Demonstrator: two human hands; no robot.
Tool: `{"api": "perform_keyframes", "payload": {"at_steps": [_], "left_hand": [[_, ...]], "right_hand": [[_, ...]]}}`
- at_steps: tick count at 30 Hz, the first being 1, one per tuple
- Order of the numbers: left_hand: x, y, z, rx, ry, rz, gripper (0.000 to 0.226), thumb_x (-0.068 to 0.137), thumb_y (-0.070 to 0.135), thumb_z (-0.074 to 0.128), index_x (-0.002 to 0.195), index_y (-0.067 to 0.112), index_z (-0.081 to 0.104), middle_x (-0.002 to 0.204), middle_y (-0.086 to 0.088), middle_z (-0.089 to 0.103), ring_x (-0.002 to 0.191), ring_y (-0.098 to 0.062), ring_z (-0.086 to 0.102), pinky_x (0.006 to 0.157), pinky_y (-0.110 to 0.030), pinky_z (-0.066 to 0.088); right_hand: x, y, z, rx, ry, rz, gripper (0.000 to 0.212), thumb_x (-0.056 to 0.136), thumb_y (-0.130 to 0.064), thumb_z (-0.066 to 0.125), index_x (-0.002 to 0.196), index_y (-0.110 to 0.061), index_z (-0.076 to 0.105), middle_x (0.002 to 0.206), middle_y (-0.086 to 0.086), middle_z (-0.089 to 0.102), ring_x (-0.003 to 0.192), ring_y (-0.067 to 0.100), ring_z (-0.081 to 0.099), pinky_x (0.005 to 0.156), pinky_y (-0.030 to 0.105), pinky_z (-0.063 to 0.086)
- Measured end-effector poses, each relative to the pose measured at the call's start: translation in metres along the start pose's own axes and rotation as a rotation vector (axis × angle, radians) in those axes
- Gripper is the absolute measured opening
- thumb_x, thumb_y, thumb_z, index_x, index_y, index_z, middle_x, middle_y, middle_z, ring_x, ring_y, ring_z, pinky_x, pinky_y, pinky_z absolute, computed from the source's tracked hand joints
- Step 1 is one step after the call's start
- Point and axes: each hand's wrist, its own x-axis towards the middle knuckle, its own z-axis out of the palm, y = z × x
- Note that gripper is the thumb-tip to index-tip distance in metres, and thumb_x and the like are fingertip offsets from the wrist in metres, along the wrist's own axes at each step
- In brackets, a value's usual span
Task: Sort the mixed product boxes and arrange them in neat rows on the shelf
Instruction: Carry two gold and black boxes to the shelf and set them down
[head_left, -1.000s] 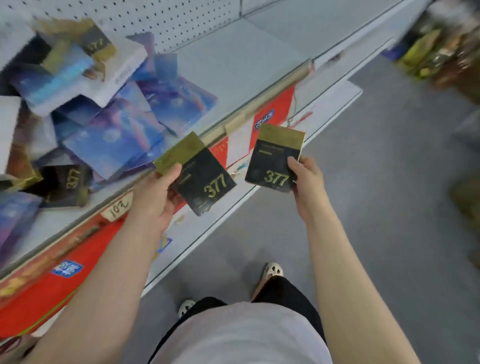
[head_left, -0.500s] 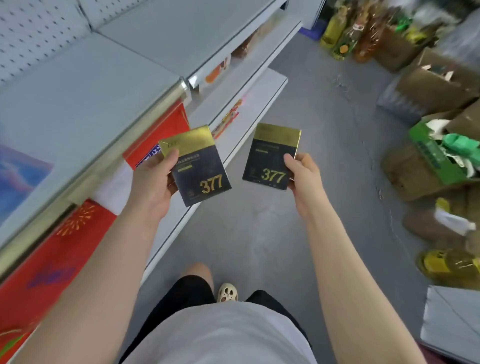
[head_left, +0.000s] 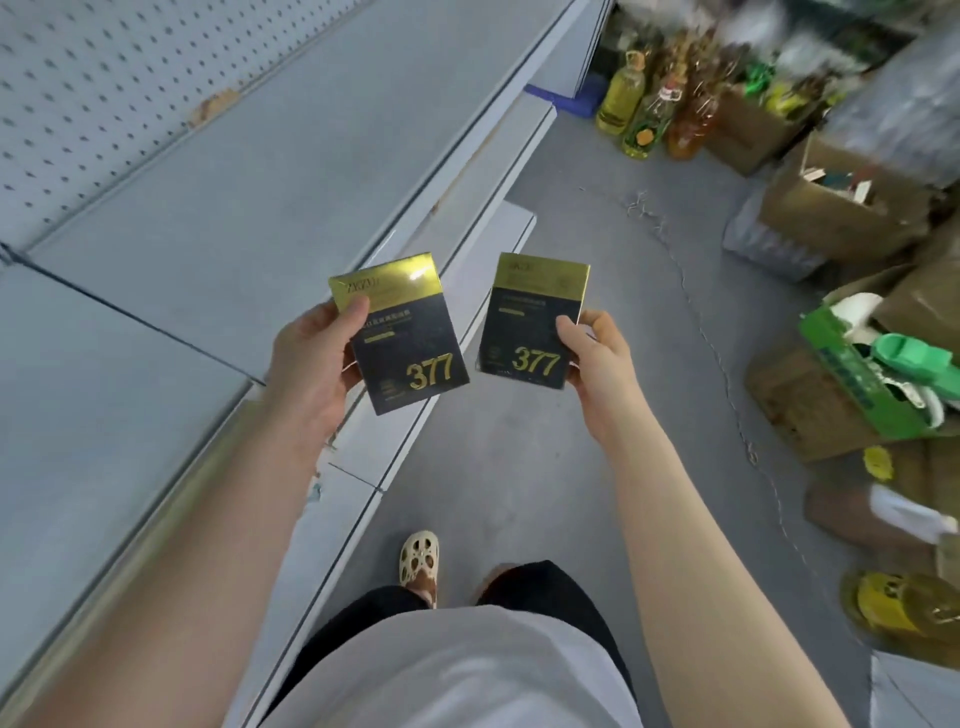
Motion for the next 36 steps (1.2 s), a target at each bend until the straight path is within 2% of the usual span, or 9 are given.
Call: {"api": "perform_keyframes", "payload": {"at_steps": [6,9,12,16,19,24,27,30,36], "left_hand": [[0.097,0.032,0.086,0.047,-0.034,0.021,0.006,0.093,0.017,0.062,0.090,0.015,0.067,0.074,0.004,0.072,0.068,-0.011,0.067,0.078,-0.035,0.054],[0.146,0.038,0.128,0.046,-0.020,0.038,0.006,0.093,0.017,0.062,0.089,0.016,0.067,0.072,0.006,0.071,0.066,-0.010,0.066,0.072,-0.033,0.053],[0.198,0.044,0.180,0.017,0.019,0.049,0.006,0.093,0.017,0.062,0.088,0.016,0.066,0.070,0.006,0.070,0.062,-0.009,0.064,0.063,-0.025,0.051],[0.254,0.061,0.246,-0.049,0.106,0.050,0.007,0.093,0.016,0.063,0.087,0.016,0.065,0.072,0.004,0.070,0.065,-0.012,0.065,0.067,-0.029,0.053],[0.294,0.077,0.285,-0.093,0.156,0.075,0.007,0.093,0.015,0.063,0.086,0.015,0.065,0.073,0.003,0.072,0.066,-0.013,0.066,0.068,-0.029,0.055],[0.369,0.108,0.327,-0.143,0.215,0.110,0.004,0.092,0.017,0.064,0.089,0.014,0.064,0.079,0.000,0.072,0.071,-0.015,0.067,0.076,-0.034,0.054],[0.420,0.125,0.347,-0.155,0.238,0.143,0.008,0.093,0.017,0.063,0.085,0.016,0.064,0.076,0.003,0.072,0.069,-0.013,0.066,0.070,-0.031,0.053],[0.467,0.146,0.364,-0.165,0.259,0.137,0.010,0.093,0.017,0.062,0.084,0.017,0.063,0.075,0.003,0.072,0.067,-0.012,0.066,0.067,-0.030,0.053],[0.542,0.188,0.390,-0.175,0.337,0.151,0.007,0.094,0.017,0.061,0.088,0.017,0.066,0.075,0.007,0.073,0.067,-0.008,0.067,0.068,-0.027,0.053]], "right_hand": [[0.113,-0.052,-0.010,-0.004,-0.012,-0.044,0.012,0.098,-0.023,0.058,0.106,-0.015,0.053,0.095,0.002,0.075,0.087,0.018,0.072,0.086,0.040,0.052],[0.174,-0.074,-0.021,-0.023,-0.029,-0.064,0.008,0.098,-0.022,0.059,0.105,-0.018,0.057,0.094,0.002,0.077,0.086,0.019,0.073,0.087,0.038,0.051],[0.250,-0.104,-0.036,-0.045,-0.077,-0.087,0.012,0.097,-0.020,0.060,0.109,-0.017,0.059,0.092,0.001,0.077,0.079,0.016,0.072,0.081,0.034,0.051],[0.347,-0.157,-0.054,-0.117,-0.155,-0.102,0.016,0.097,-0.023,0.061,0.111,-0.016,0.058,0.094,0.001,0.077,0.083,0.017,0.073,0.087,0.038,0.052],[0.419,-0.195,-0.056,-0.153,-0.209,-0.125,0.016,0.096,-0.024,0.062,0.110,-0.017,0.058,0.095,0.002,0.077,0.085,0.020,0.074,0.085,0.037,0.054],[0.527,-0.245,-0.035,-0.145,-0.269,-0.158,0.011,0.096,-0.022,0.062,0.106,-0.018,0.059,0.096,0.006,0.076,0.085,0.022,0.074,0.081,0.035,0.054],[0.584,-0.266,-0.016,-0.191,-0.305,-0.173,0.011,0.097,-0.023,0.061,0.106,-0.019,0.058,0.094,0.002,0.076,0.086,0.020,0.074,0.079,0.033,0.055],[0.633,-0.290,0.003,-0.162,-0.305,-0.170,0.013,0.097,-0.018,0.062,0.108,-0.013,0.058,0.089,0.000,0.074,0.079,0.014,0.073,0.067,0.024,0.054],[0.731,-0.332,0.039,-0.219,-0.354,-0.208,0.012,0.095,-0.018,0.065,0.107,-0.016,0.063,0.091,0.002,0.067,0.082,0.014,0.071,0.079,0.035,0.056]]}}
